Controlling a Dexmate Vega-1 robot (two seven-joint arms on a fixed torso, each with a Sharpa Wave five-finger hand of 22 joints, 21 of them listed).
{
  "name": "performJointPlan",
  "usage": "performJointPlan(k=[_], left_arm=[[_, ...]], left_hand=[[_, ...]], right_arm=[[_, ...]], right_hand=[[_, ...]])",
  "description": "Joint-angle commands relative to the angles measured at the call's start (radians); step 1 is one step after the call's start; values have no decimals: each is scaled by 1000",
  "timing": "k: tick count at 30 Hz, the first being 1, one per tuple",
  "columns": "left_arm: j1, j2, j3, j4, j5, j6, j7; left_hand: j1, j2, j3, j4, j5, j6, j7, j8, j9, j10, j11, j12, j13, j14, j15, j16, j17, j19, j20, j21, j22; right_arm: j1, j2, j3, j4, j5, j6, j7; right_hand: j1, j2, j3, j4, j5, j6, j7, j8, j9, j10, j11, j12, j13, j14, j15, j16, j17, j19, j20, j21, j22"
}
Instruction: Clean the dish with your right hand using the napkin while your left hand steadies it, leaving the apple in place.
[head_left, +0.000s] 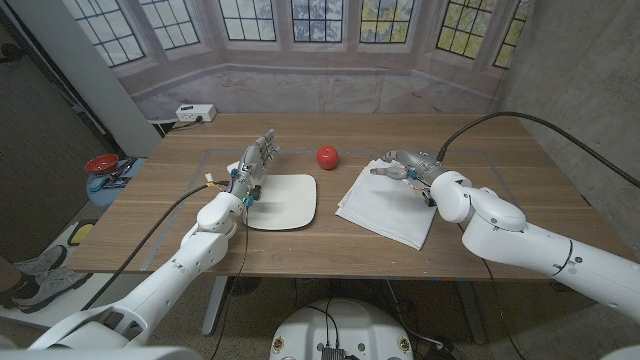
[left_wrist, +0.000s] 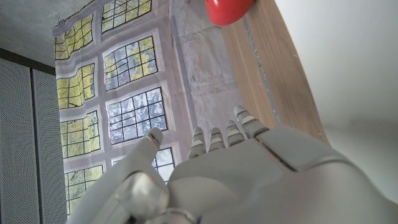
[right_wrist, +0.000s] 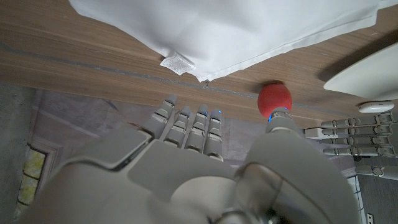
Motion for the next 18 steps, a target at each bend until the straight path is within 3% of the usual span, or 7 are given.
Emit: performJointPlan(k=[1,8,18], left_arm=[[26,6,4,-44,10,17,32],[28,10,6,-57,13,26,38],[16,10,10,-49,16,33,32]], left_hand=[[14,1,5,-6,-2,13,-1,-2,6,5,7,3,2,5,3,1,1,11,4,2,5],[17,2,7,-9,-3,16,2,-1,6,7,9,3,2,8,4,1,1,13,3,3,5],[21,2,9,-13,-3,19,2,-1,6,10,11,3,2,10,6,1,1,14,2,3,5]], right_arm=[[30,-18,-9,1,5,-6,128],[71,-16,-33,20,-7,2,192],[126,-2,-71,44,-36,-20,287]], right_hand=[[-19,-12,-9,-2,8,-43,-3,-6,1,-55,1,-12,0,-57,26,-8,3,-59,3,-18,4],[-52,-23,-25,3,10,-100,-8,-7,2,-106,-4,-9,0,-141,50,-12,4,-144,3,-25,4],[-69,-31,-35,4,14,-121,-19,-5,1,-138,-6,-9,-2,-190,62,-13,3,-203,19,-26,5]])
